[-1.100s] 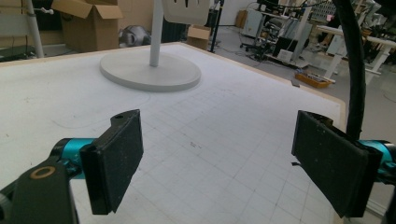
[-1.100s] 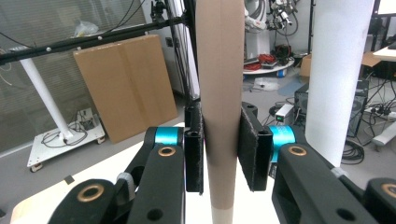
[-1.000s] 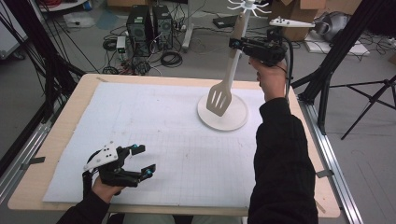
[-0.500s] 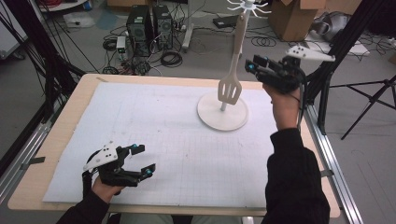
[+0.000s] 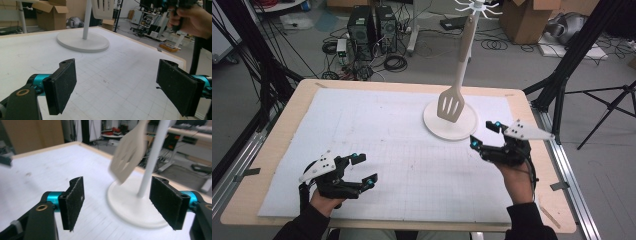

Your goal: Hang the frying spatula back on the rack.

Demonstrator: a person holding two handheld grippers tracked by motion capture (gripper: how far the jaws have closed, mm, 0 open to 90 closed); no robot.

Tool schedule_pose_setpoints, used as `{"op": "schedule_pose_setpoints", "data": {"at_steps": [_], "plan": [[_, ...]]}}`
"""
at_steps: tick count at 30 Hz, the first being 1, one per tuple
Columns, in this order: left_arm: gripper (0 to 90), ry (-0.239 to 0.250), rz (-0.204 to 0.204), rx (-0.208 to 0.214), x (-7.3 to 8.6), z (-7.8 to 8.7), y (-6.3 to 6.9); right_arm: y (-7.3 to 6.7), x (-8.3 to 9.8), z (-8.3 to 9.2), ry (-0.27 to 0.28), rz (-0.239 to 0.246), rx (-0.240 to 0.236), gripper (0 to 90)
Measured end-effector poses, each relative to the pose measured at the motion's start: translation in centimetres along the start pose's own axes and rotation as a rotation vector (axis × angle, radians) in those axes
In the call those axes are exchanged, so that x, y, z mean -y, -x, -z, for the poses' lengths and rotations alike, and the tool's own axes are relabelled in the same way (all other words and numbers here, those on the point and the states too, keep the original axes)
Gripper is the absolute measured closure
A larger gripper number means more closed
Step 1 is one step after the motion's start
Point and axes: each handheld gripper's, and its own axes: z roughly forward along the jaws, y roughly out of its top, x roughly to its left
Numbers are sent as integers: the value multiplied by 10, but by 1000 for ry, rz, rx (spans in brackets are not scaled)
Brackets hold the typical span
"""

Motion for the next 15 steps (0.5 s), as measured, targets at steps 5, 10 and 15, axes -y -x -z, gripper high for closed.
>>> {"op": "schedule_pose_setpoints", "data": {"at_steps": [5,10,15], "plan": [[191,3,-2,-7,2,0,-4,-13,28,1,-22,-12,-9,239],[191,12,0,-29,4,2,-6,-14,52,6,-26,-41,6,207],[191,20,-21,-52,6,4,-9,-12,65,8,-57,-66,13,189]]}}
